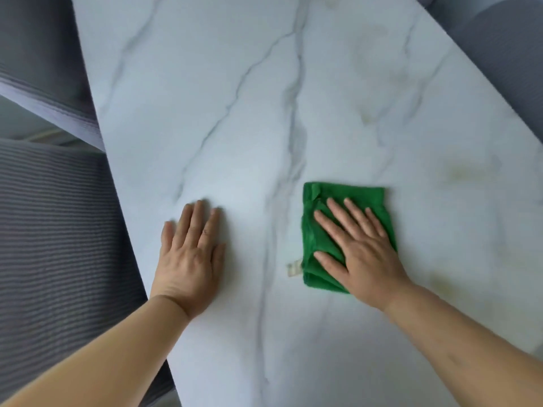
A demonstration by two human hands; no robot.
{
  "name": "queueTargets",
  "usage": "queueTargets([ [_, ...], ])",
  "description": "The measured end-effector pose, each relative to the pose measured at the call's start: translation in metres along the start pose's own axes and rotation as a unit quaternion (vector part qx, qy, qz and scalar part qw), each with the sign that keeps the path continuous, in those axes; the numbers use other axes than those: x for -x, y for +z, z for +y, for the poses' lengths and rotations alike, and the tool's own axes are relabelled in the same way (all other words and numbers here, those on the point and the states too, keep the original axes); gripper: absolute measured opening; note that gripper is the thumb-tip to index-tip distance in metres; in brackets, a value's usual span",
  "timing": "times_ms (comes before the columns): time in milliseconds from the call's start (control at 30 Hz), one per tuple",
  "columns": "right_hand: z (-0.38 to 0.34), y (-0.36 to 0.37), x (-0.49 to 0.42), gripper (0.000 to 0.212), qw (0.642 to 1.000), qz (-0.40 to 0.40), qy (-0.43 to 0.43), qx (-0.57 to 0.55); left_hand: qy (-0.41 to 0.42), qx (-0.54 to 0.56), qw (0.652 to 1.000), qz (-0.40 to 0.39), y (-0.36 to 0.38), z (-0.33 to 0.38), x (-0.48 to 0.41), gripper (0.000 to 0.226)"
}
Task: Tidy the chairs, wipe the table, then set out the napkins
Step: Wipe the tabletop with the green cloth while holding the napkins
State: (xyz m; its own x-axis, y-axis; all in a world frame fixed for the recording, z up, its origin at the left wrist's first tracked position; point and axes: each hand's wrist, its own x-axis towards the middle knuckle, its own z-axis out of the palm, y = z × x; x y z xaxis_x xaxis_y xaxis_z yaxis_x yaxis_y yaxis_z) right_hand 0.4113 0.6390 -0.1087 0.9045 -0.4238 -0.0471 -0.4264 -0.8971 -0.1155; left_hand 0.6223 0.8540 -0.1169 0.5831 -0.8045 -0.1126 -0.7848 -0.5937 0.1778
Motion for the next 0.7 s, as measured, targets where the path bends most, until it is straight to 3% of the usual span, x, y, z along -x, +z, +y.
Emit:
queueTargets([
  [133, 0.083, -0.014, -0.093, 0.079, 0.980, 0.012, 0.196, 0.019, 0.000, -0.004, 1.000, 0.002, -0.003, 0.001, -0.002, 0.060],
  [200, 0.085, -0.019, -0.155, 0.079, 0.973, 0.007, 0.230, -0.002, 0.005, -0.012, 1.000, 0.000, -0.002, 0.001, -0.001, 0.059],
  [300, 0.027, -0.006, -0.210, 0.073, 0.995, 0.006, 0.103, -0.014, -0.014, -0.023, 1.000, -0.003, -0.003, 0.000, -0.001, 0.059],
  [400, -0.025, 0.002, -0.166, 0.070, 0.993, 0.008, -0.117, -0.022, -0.035, -0.023, 0.999, -0.013, -0.004, 0.004, 0.000, 0.060],
  [467, -0.012, -0.001, -0.127, 0.065, 0.970, -0.018, -0.240, -0.020, -0.041, -0.026, 0.999, -0.018, -0.004, 0.005, 0.000, 0.060],
  [533, 0.026, -0.006, -0.120, 0.065, 0.960, -0.040, -0.276, -0.005, -0.040, -0.028, 0.999, -0.018, -0.004, 0.006, -0.001, 0.060],
  [600, 0.059, -0.010, -0.153, 0.067, 0.978, -0.012, -0.207, 0.010, -0.039, -0.024, 0.999, -0.012, -0.004, 0.006, -0.001, 0.060],
  [700, 0.071, -0.014, -0.237, 0.073, 0.999, 0.000, -0.032, 0.017, -0.039, -0.018, 0.999, -0.011, -0.004, 0.005, -0.001, 0.060],
])
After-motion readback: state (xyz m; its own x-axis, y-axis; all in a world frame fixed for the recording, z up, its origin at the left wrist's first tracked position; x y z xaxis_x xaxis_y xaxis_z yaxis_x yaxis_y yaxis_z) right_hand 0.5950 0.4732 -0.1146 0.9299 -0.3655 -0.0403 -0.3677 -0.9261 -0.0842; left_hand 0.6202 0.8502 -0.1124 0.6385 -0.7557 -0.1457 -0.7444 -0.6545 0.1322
